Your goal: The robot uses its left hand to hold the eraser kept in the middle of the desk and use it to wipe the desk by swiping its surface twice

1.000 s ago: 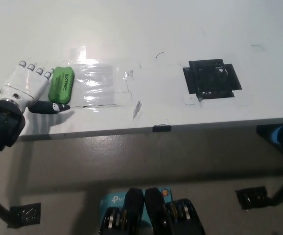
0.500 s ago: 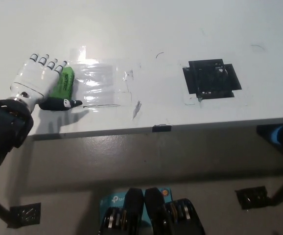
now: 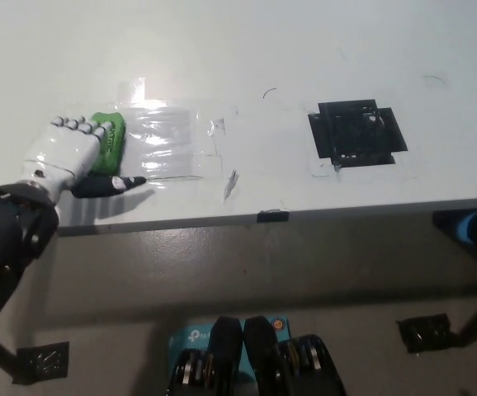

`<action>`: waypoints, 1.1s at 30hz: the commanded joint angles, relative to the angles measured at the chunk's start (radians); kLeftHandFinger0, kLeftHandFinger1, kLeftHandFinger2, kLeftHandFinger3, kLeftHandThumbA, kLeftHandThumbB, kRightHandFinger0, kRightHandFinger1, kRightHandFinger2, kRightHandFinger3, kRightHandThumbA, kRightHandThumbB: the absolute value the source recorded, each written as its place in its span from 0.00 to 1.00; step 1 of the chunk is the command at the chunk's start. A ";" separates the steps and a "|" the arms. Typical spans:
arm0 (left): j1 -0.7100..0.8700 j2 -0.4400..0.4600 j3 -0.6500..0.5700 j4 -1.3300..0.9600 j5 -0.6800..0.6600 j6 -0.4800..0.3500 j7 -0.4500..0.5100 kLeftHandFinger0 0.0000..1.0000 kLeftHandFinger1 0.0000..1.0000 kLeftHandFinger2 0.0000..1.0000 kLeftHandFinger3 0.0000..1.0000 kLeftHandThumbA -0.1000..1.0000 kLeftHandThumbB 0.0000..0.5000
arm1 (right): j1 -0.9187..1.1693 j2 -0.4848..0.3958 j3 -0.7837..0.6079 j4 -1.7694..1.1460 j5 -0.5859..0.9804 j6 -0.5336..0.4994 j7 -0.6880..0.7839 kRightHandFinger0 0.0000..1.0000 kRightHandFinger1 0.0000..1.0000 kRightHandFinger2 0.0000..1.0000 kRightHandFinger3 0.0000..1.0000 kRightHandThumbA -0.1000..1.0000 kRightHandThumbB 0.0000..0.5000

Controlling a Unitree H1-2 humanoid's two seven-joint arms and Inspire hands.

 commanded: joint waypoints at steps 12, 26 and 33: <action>0.004 -0.049 0.050 0.016 -0.052 -0.056 0.027 1.00 1.00 1.00 1.00 1.00 0.83 | -0.031 -0.012 0.005 -0.035 -0.011 -0.014 -0.021 1.00 1.00 1.00 1.00 1.00 0.21; 0.054 -0.121 -0.014 0.188 0.005 0.110 -0.045 1.00 1.00 1.00 1.00 1.00 1.00 | -0.062 -0.015 0.007 -0.034 -0.006 -0.002 -0.024 1.00 1.00 1.00 1.00 1.00 0.21; 0.086 -0.199 -0.004 0.344 -0.042 0.133 -0.004 1.00 1.00 1.00 1.00 1.00 1.00 | -0.072 -0.020 0.008 -0.033 -0.003 -0.005 -0.021 1.00 1.00 1.00 1.00 1.00 0.26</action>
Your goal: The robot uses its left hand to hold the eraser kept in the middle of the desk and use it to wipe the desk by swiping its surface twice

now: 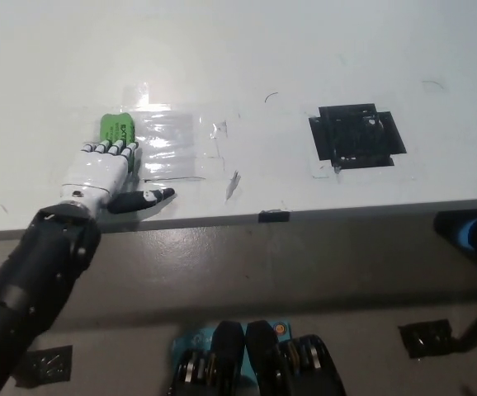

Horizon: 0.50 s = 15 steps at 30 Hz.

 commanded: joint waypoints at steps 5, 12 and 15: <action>0.100 -0.070 0.001 0.125 -0.066 0.056 -0.088 1.00 1.00 1.00 1.00 1.00 1.00 | -0.028 -0.025 0.014 -0.033 -0.016 -0.007 -0.006 1.00 1.00 1.00 1.00 1.00 0.20; 0.103 -0.168 0.011 0.117 -0.098 0.056 -0.086 1.00 1.00 1.00 1.00 1.00 1.00 | -0.040 -0.031 0.027 -0.031 -0.015 -0.001 -0.006 1.00 1.00 1.00 1.00 1.00 0.09; 0.104 -0.225 0.011 0.122 -0.107 0.055 -0.108 1.00 1.00 1.00 1.00 1.00 1.00 | -0.045 -0.029 0.031 -0.034 -0.017 0.004 -0.008 1.00 1.00 1.00 1.00 1.00 0.16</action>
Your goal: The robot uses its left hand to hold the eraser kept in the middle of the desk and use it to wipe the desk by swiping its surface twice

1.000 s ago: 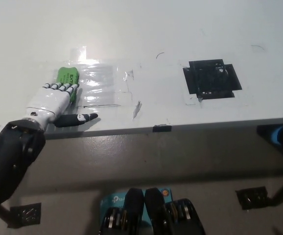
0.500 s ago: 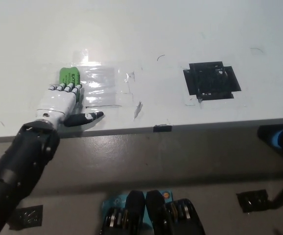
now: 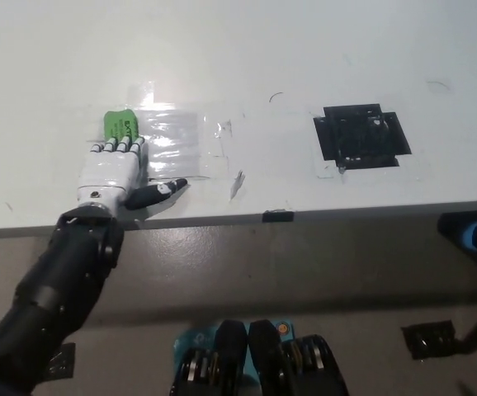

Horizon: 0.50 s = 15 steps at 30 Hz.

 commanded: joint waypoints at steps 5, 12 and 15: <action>0.099 -0.217 -0.033 0.139 -0.102 -0.043 -0.131 1.00 1.00 1.00 1.00 1.00 1.00 | -0.039 -0.017 0.012 -0.028 -0.020 0.002 -0.012 1.00 1.00 1.00 1.00 1.00 0.15; 0.104 -0.347 -0.065 0.160 -0.089 -0.045 -0.135 1.00 1.00 1.00 1.00 1.00 1.00 | -0.050 -0.015 -0.002 -0.025 -0.017 -0.012 -0.022 1.00 1.00 1.00 1.00 1.00 0.09; 0.094 -0.384 -0.084 0.161 -0.078 -0.057 -0.127 1.00 1.00 1.00 1.00 1.00 1.00 | -0.057 -0.010 0.001 -0.025 -0.027 -0.012 -0.028 1.00 1.00 1.00 1.00 1.00 0.07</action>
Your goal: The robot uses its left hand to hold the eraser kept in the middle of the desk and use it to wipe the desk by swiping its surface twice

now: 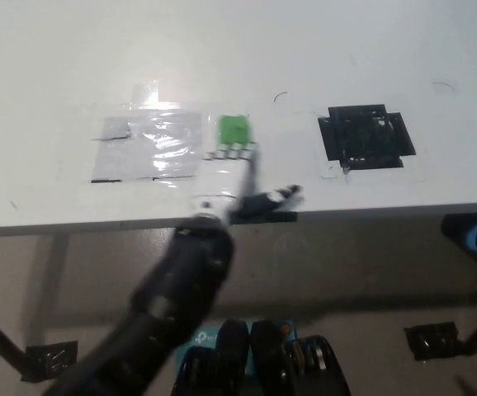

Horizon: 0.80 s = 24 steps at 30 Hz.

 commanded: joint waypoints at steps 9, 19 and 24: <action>0.051 -0.171 -0.165 0.232 -0.023 -0.081 -0.182 1.00 1.00 1.00 1.00 1.00 1.00 | -0.045 0.003 0.004 -0.019 -0.032 -0.049 -0.042 1.00 1.00 1.00 1.00 1.00 0.04; 0.004 -0.206 -0.213 0.307 -0.012 -0.083 -0.180 1.00 1.00 1.00 1.00 1.00 1.00 | -0.050 -0.001 0.015 -0.014 -0.051 -0.051 -0.047 1.00 1.00 1.00 1.00 1.00 0.04; -0.001 -0.170 -0.206 0.330 -0.014 -0.078 -0.177 1.00 1.00 1.00 1.00 1.00 1.00 | -0.046 -0.002 0.014 -0.011 -0.051 -0.053 -0.047 1.00 1.00 1.00 1.00 1.00 0.03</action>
